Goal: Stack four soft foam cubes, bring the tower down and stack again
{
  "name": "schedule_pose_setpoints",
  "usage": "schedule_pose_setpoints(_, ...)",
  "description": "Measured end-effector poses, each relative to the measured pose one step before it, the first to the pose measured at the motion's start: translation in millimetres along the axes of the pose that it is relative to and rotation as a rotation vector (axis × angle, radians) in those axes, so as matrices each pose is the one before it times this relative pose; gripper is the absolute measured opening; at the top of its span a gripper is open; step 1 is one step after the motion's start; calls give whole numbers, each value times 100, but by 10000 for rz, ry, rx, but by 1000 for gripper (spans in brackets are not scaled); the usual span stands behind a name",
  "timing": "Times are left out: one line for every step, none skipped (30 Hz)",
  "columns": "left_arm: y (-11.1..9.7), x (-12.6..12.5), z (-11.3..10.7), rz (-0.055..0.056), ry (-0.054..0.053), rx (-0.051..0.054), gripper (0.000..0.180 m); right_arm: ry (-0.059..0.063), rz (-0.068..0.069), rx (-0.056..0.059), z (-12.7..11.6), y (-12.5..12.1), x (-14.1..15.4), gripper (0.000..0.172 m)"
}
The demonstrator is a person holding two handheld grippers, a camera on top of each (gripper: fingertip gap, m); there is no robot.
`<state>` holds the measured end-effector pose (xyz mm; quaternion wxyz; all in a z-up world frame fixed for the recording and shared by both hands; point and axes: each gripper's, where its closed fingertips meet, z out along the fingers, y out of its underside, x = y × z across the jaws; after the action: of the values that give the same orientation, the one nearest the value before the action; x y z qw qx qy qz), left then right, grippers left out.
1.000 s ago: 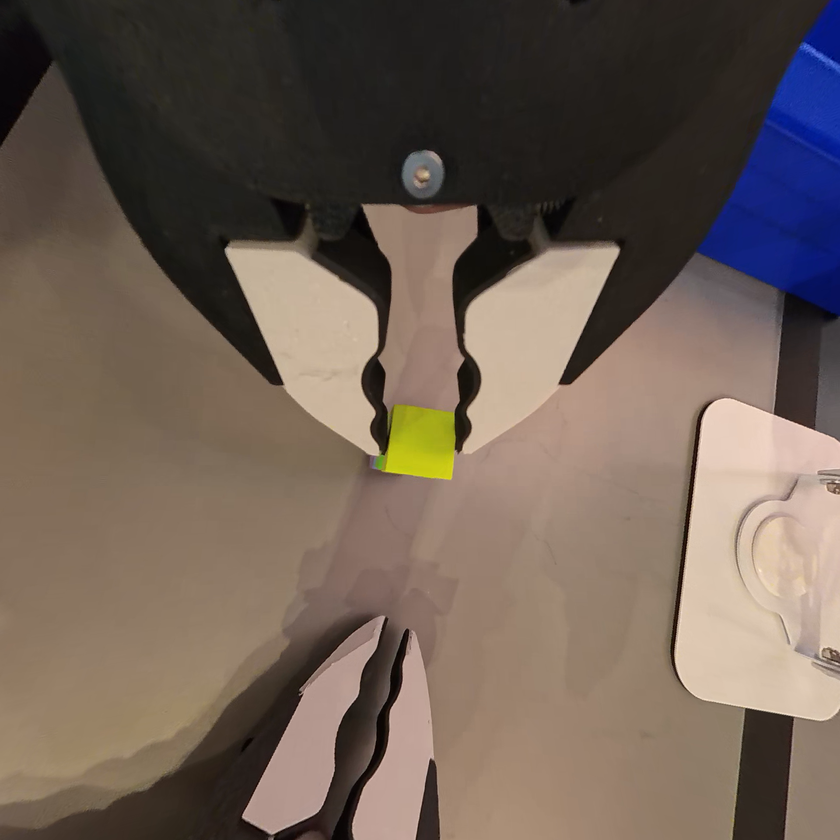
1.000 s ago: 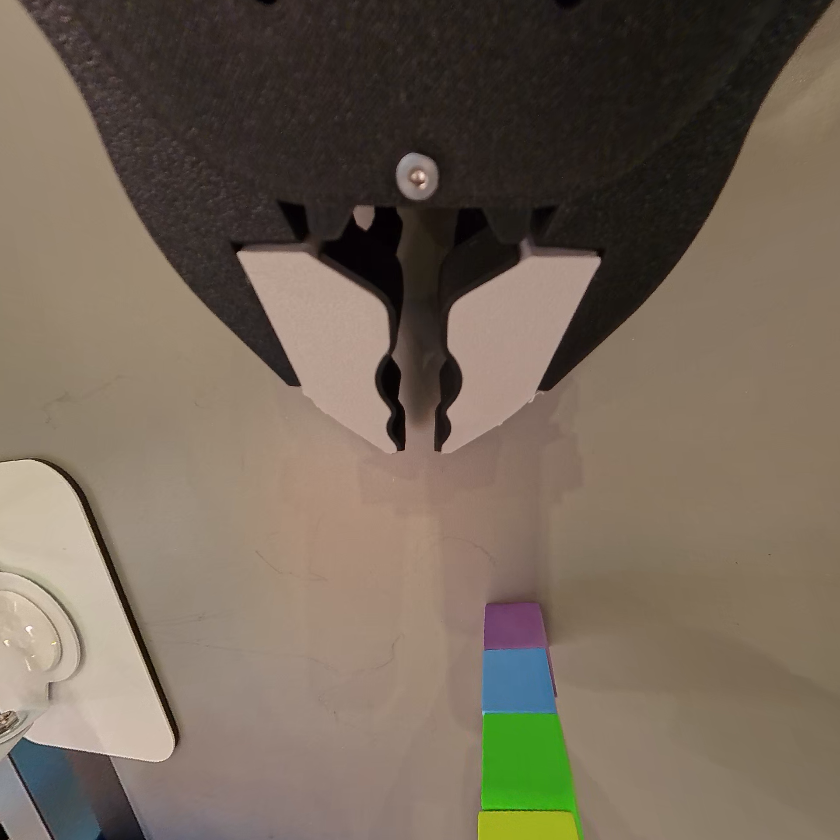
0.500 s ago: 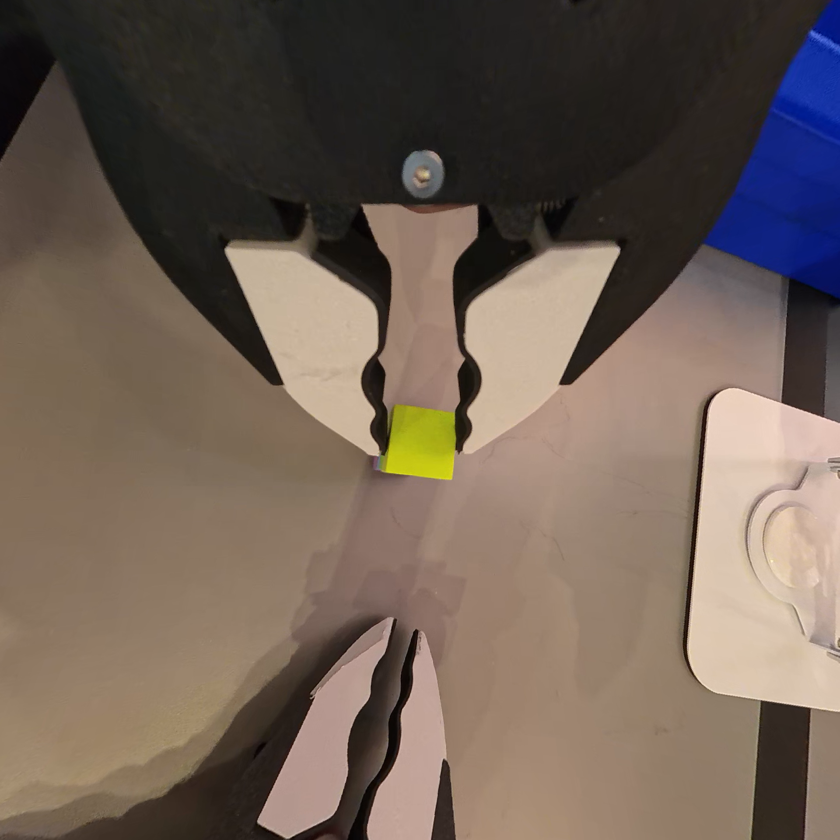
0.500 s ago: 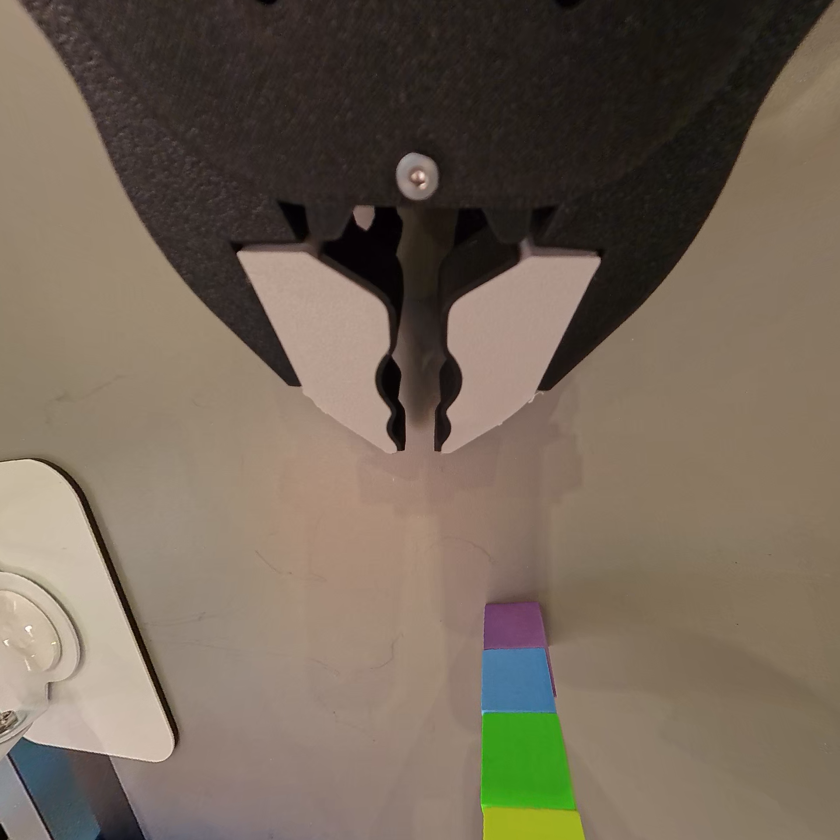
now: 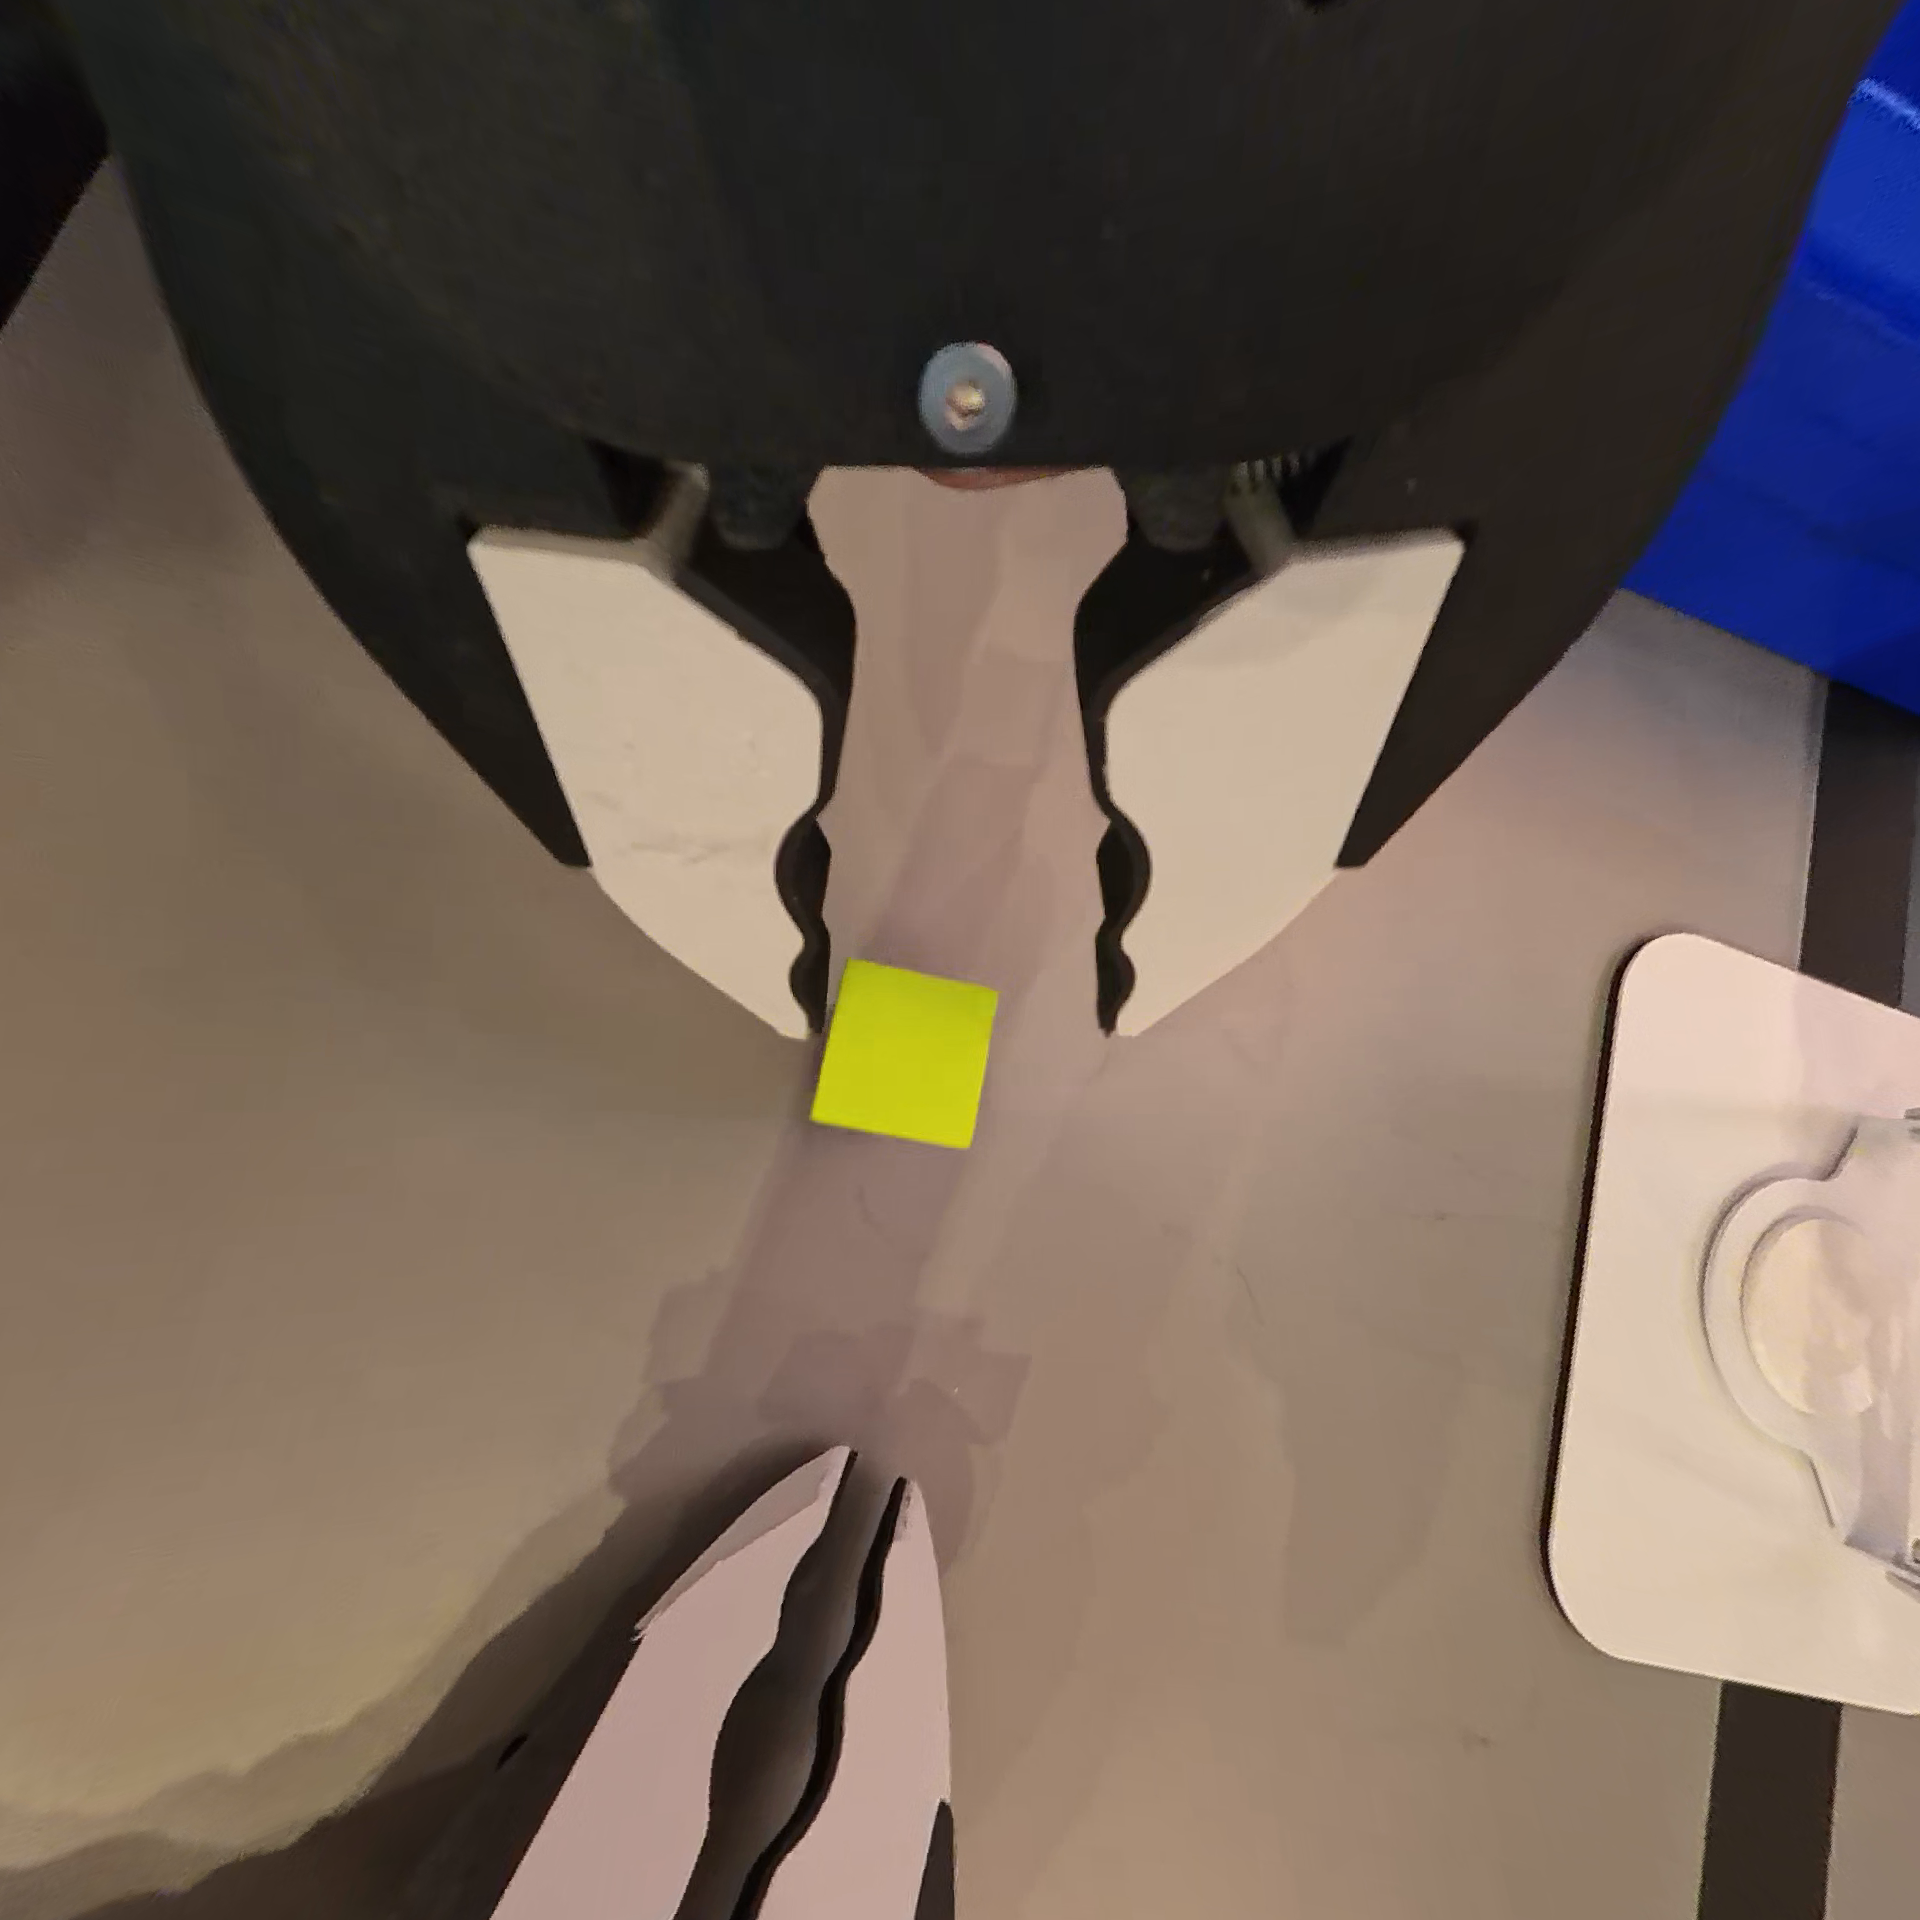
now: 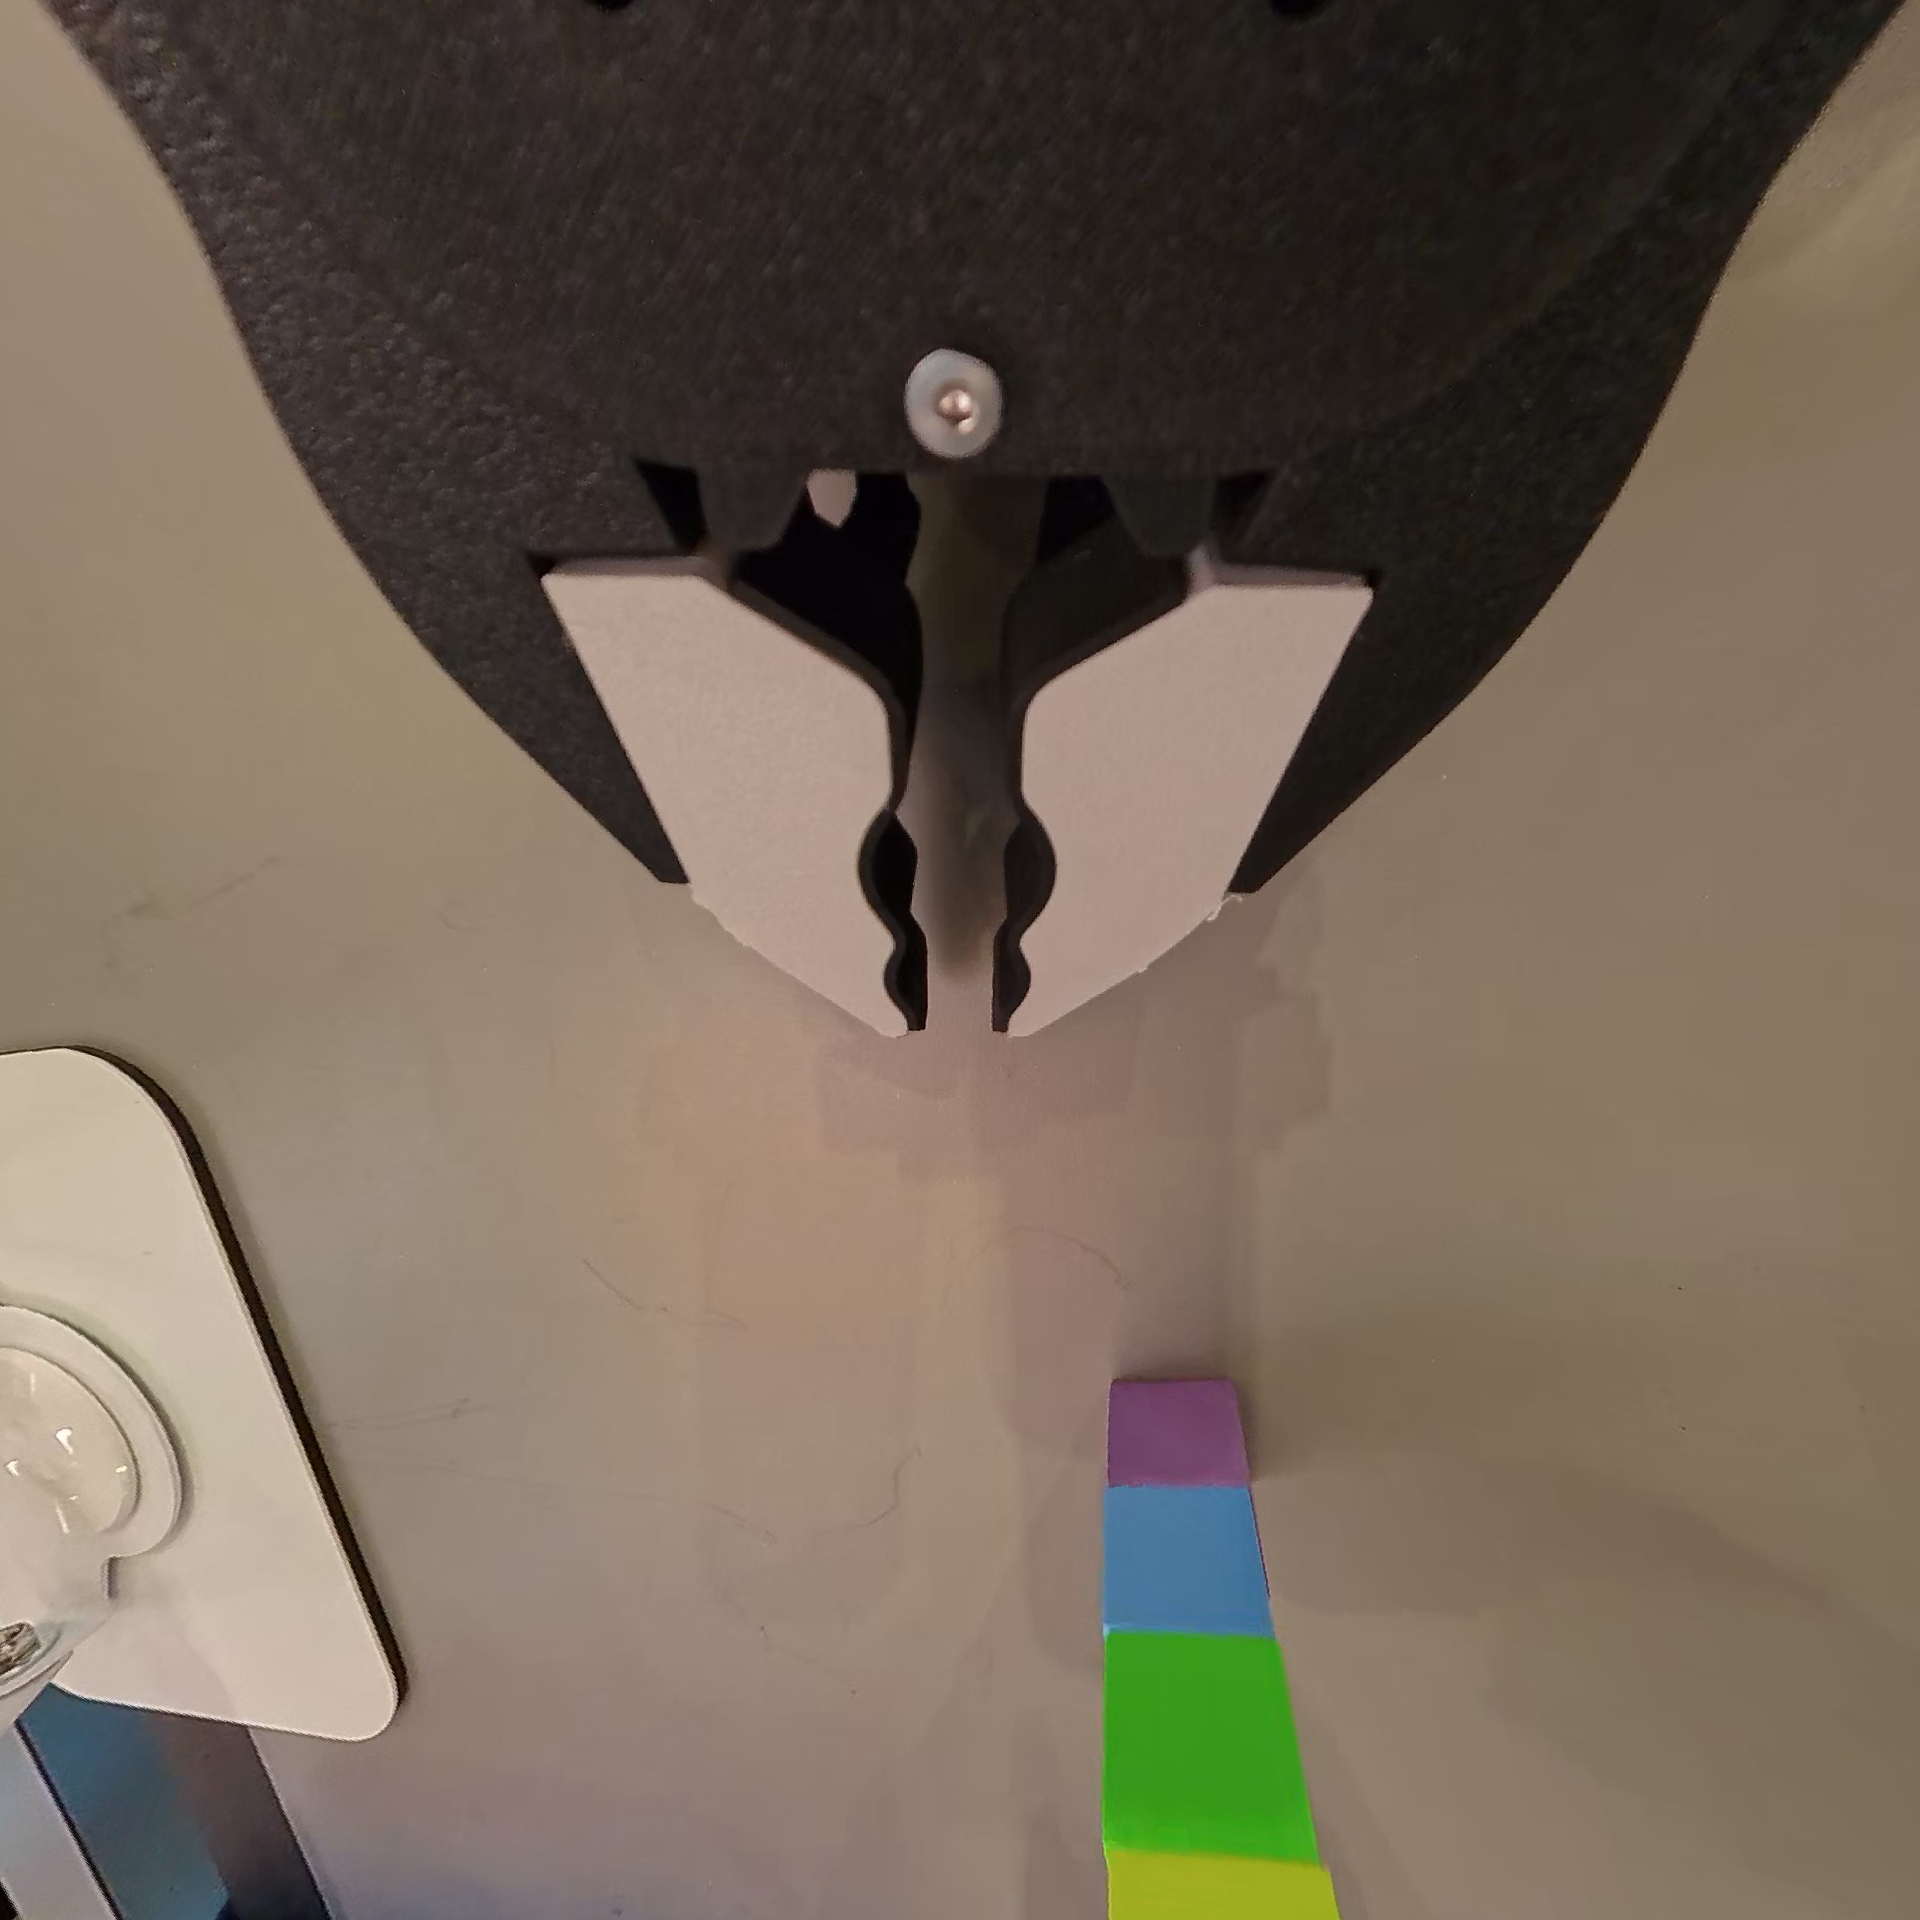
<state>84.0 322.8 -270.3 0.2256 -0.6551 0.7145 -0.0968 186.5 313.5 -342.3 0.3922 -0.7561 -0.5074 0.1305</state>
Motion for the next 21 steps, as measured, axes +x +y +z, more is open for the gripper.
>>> schedule_pose_setpoints(-35, -83, -192, -81, -30, 114, 50, 2, -4, 1, 7, -8, 1, 12)
schedule_pose_setpoints(20, -40, -202, -74, -35, 82, 52, 2, -4, 1, -4, 0, -3, 12)
schedule_pose_setpoints(114, -36, -230, -42, -48, 49, 52, 2, -3, 1, -4, 1, -4, 12)
schedule_pose_setpoints(156, -99, -268, -47, -105, 58, 53, 5, -3, 1, -4, 0, 0, 12)
schedule_pose_setpoints(200, -142, -325, -70, -135, 88, 54, 7, -8, 2, 10, -1, 0, 12)
schedule_pose_setpoints(273, -171, -324, -100, -135, 98, 54, 9, -11, 3, -7, -1, 2, 12)
schedule_pose_setpoints(416, -258, -308, -167, -176, 50, 54, 2, -4, 1, -4, 0, -3, 12)
schedule_pose_setpoints(488, -276, -282, -204, -167, 60, 54, 1, 7, -1, -3, -7, 7, 12)
schedule_pose_setpoints(500, -203, -228, -218, -112, 108, 51, -1, 8, -1, -2, 6, 7, 12)
schedule_pose_setpoints(507, -193, -135, -210, -120, 129, 48, 5, 6, 0, -1, 5, 16, 12)
schedule_pose_setpoints(694, -283, -30, -177, -211, 50, 45, 13, 7, 0, -7, -7, 14, 12)
schedule_pose_setpoints(960, -237, 72, -181, -197, -92, 41, 16, 8, 0, -1, 4, 28, 13)
schedule_pose_setpoints(1044, -134, 114, -173, -140, -120, 36, 21, 20, -2, -10, 5, 42, 13)
schedule_pose_setpoints(1037, -139, 93, -139, -148, -48, 30, 27, 40, -7, -1, 11, 73, 14)
schedule_pose_setpoints(1062, -130, 83, -172, -108, -29, 22, 51, 50, -13, 0, 13, 93, 15)
schedule_pose_setpoints(1010, -212, 109, -237, -101, 43, 15, 64, 56, -13, 0, 30, 122, 15)
schedule_pose_setpoints(1059, -342, 164, -242, -143, 28, 9, 97, 67, -22, 5, 34, 161, 15)
schedule_pose_setpoints(1134, -518, 212, -258, -216, -16, 2, 83, 86, -32, 12, 44, 167, 15)
schedule_pose_setpoints(1083, -687, 281, -355, -297, 2, 0, 111, 97, -37, 9, 50, 196, 14)
schedule_pose_setpoints(1127, -866, 308, -392, -396, -78, 0, 182, 67, -22, 7, 26, 257, 14)
schedule_pose_setpoints(1144, -751, 282, -277, -345, -131, 1, 164, 31, -16, 10, 13, 186, 13)
